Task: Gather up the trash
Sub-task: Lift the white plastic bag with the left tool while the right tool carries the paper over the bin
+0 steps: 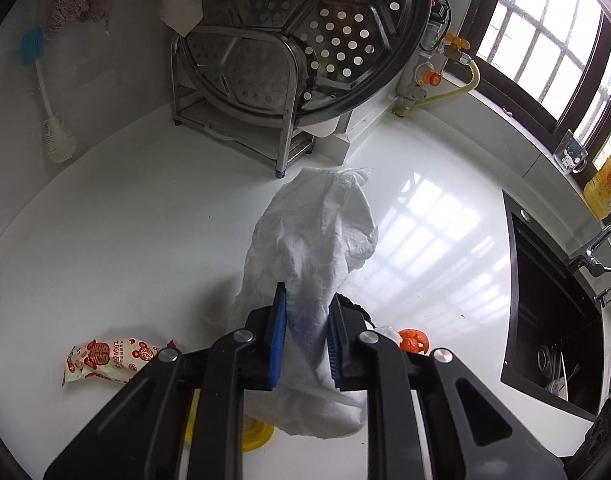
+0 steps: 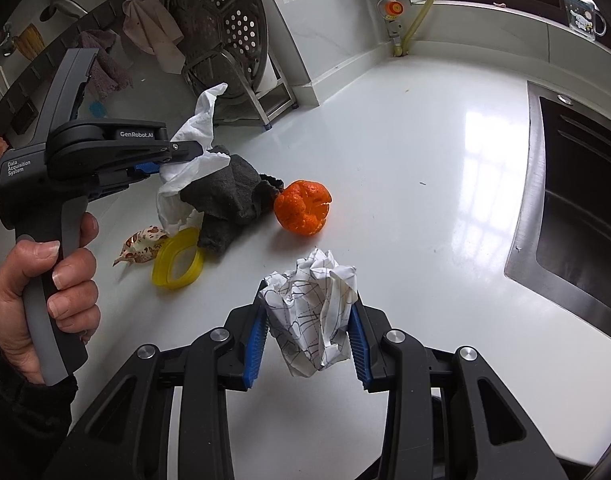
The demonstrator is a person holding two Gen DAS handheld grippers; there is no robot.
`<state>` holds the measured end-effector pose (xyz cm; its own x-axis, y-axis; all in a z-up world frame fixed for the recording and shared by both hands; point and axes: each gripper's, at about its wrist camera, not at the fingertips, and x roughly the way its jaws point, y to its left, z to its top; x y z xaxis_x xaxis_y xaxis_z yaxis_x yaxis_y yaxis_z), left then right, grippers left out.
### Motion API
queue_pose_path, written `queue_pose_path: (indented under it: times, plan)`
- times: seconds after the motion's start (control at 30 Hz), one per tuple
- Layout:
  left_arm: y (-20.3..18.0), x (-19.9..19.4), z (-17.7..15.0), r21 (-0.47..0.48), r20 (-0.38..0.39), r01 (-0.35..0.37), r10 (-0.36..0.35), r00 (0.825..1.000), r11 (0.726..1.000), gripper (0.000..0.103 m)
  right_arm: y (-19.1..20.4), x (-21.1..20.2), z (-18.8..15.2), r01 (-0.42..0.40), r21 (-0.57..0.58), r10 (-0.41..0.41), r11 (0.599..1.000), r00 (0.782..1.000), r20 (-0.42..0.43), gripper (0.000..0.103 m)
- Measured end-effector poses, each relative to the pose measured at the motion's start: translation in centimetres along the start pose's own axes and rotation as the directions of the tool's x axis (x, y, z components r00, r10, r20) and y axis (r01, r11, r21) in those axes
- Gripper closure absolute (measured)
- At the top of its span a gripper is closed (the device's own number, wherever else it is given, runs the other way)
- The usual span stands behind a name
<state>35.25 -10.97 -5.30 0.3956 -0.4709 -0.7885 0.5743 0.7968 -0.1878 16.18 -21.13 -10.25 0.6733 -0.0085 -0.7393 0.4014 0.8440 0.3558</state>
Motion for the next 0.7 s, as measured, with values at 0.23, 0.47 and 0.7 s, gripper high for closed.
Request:
queue_pose_path:
  times: [0.23, 0.47, 0.7]
  plan:
    - [0.9, -3.0, -1.0, -0.017, 0.023, 0.013, -0.012, 1.000, 1.000, 0.092, 0.2, -0.7, 0.3, -0.021, -0.008, 0.021, 1.000, 1.000, 0.018, 0.068]
    - [0.7, -5.6, -4.4, 0.017, 0.018, -0.045, 0.044, 0.999, 0.999, 0.093, 0.4, -1.3, 0.1, -0.049, -0.018, 0.049, 0.999, 0.999, 0.010, 0.068]
    - [-0.3, -7.3, -8.5, 0.034, -0.026, -0.080, 0.081, 0.996, 0.996, 0.093, -0.1, -2.6, -0.9, -0.067, -0.037, 0.066, 0.997, 0.998, -0.014, 0.068]
